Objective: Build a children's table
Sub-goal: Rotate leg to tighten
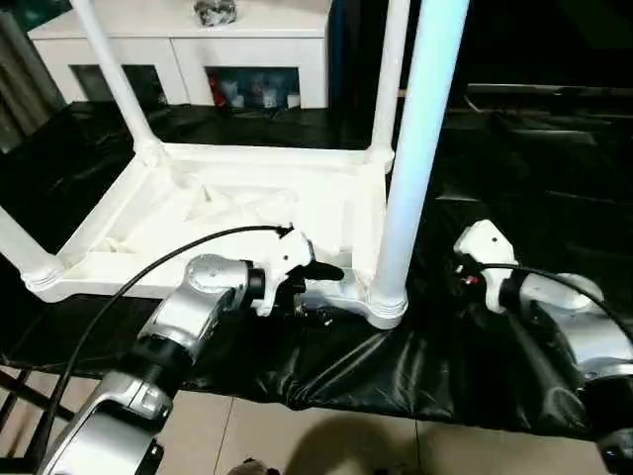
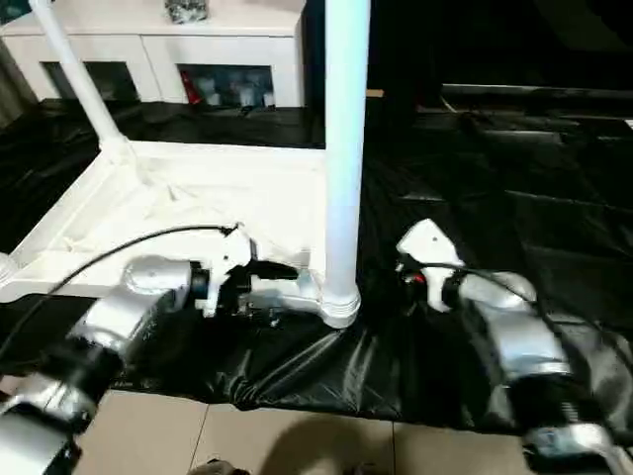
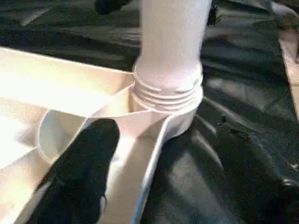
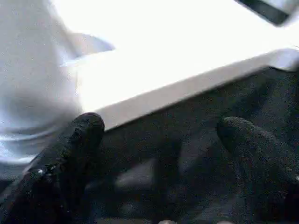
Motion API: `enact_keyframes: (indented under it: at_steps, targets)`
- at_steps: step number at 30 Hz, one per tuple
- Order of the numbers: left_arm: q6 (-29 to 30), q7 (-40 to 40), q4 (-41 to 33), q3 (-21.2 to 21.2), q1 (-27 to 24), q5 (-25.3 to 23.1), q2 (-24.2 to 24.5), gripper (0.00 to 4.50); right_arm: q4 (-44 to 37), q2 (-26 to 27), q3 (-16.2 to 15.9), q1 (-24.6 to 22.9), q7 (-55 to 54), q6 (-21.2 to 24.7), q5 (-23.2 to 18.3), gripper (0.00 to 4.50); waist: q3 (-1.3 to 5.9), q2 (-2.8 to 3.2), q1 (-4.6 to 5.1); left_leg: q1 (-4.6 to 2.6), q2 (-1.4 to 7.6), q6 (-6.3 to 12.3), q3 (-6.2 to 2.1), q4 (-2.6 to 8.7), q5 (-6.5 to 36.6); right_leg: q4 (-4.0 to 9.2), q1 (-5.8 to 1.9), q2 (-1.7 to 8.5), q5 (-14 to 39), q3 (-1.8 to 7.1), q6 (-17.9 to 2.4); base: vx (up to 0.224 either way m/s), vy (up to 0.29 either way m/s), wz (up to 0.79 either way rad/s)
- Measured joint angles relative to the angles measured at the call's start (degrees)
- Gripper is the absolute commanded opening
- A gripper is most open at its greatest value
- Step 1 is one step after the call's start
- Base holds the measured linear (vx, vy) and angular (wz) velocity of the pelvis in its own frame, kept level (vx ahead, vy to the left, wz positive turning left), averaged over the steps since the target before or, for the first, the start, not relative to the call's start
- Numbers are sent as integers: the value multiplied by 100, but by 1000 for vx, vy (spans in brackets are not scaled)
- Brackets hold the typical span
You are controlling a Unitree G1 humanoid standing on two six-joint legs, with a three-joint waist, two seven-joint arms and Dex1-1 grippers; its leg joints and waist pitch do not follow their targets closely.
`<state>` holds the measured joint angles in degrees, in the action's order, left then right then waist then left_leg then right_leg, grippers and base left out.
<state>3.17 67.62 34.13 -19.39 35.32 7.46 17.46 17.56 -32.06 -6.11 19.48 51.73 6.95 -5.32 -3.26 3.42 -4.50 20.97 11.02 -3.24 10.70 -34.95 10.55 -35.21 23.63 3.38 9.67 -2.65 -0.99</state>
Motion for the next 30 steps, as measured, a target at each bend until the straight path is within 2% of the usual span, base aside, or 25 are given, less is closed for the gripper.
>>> enact_keyframes:
  at_steps: [4, 12, 21, 30]
  targets:
    - [-58, 266, 663, -11, 302, -85, 23, 327, -634, -476, -63, -431, 608, 337, -179, 450, 2, 2, -48, 2, -2, 3, -4, 1, -2, 7, -6, 0, 0, -1, 3, 0, 0, 0]
    - [-372, 412, 1589, -11, 712, -186, -241, 273, -1607, -847, -108, -808, 1194, 1143, -659, 450, 4, 4, -67, 2, -3, 6, -22, 0, -2, 24, -23, 1, 1, -17, 8, 0, 0, 0]
    - [-725, 266, 2321, -8, 1003, -472, -352, 192, -1776, -884, -110, -847, 1248, 1435, -762, 450, 6, 7, -70, 7, -4, 8, -43, 0, -5, 29, -29, 3, 2, -39, 10, 0, 0, 0]
    - [-878, 241, 2628, 51, 1110, -548, -413, 132, -1930, -918, -110, -873, 1221, 1539, -767, 450, 12, 18, -72, 6, -4, 7, -79, 0, -5, 37, -56, 13, 3, -88, 11, 0, 0, 0]
